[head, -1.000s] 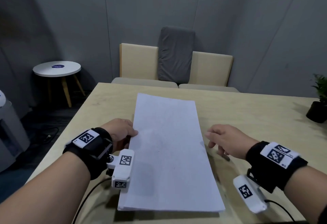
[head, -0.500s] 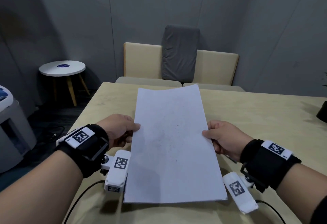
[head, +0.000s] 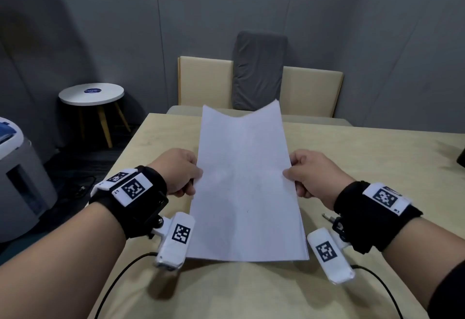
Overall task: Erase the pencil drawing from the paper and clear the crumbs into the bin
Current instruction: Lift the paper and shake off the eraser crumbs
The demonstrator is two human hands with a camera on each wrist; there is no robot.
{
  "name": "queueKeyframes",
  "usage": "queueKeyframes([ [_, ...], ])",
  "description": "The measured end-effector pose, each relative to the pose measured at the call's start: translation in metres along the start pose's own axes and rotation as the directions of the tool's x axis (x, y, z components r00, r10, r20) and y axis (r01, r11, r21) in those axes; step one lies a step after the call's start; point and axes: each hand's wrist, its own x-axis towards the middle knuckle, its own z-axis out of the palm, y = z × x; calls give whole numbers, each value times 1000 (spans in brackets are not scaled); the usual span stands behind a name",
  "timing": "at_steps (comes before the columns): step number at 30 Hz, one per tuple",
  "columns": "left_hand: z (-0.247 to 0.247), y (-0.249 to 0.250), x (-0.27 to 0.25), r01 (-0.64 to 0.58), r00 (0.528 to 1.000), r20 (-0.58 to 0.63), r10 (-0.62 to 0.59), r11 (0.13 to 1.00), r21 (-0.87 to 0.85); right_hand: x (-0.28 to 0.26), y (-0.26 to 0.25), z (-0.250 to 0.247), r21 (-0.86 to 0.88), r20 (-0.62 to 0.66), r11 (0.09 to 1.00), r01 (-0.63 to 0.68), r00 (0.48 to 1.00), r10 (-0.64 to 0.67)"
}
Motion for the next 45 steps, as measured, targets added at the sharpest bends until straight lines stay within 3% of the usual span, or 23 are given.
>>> queueKeyframes([
  [4, -2, 8, 0, -99, 991, -92, 102, 994, 35, -2, -14, 3, -166, -67, 972, 167, 981, -180],
  [8, -4, 15, -3, -166, 972, -161, 172, 985, 54, -2, -18, 5, -233, -113, 944, 234, 957, -266],
  [29, -3, 26, -20, -362, 870, -295, 394, 918, 160, -16, -25, 7, -303, -175, 892, 336, 900, -399],
  [45, 2, 11, -27, -415, 841, -290, 457, 888, 197, -28, -20, 8, -337, -168, 882, 330, 901, -401],
])
